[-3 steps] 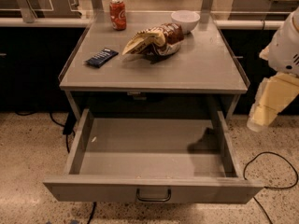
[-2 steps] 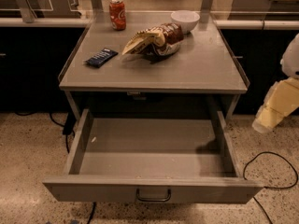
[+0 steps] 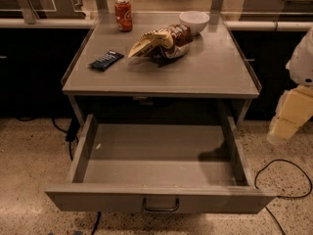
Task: Close top drawer
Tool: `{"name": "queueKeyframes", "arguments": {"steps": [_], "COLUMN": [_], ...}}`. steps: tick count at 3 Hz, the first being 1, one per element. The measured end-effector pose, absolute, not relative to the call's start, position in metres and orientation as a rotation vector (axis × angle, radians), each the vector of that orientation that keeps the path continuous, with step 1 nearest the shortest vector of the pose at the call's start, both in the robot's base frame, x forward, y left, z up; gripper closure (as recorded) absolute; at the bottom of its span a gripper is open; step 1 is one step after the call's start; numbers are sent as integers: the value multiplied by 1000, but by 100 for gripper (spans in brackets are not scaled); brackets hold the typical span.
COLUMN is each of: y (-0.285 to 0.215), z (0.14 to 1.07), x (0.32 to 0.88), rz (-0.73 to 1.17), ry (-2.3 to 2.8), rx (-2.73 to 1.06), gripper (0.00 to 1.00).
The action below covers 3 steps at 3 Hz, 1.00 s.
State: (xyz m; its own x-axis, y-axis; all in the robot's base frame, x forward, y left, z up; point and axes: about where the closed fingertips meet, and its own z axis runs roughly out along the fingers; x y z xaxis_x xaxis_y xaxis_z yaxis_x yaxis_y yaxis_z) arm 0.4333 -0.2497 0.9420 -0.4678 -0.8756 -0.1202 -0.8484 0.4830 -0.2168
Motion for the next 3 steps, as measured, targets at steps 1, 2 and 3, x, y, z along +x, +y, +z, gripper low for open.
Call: {"name": "queueKeyframes", "arguments": {"steps": [1,2,3], "y": [-263,-263,-280], "z": [943,943,934], "x": [431,431,433], "rz": [-242,-242,-213], "ry": [2490,2490,2501], "rx": [-1668,-1668,-1600], "gripper": [0,0,0]}}
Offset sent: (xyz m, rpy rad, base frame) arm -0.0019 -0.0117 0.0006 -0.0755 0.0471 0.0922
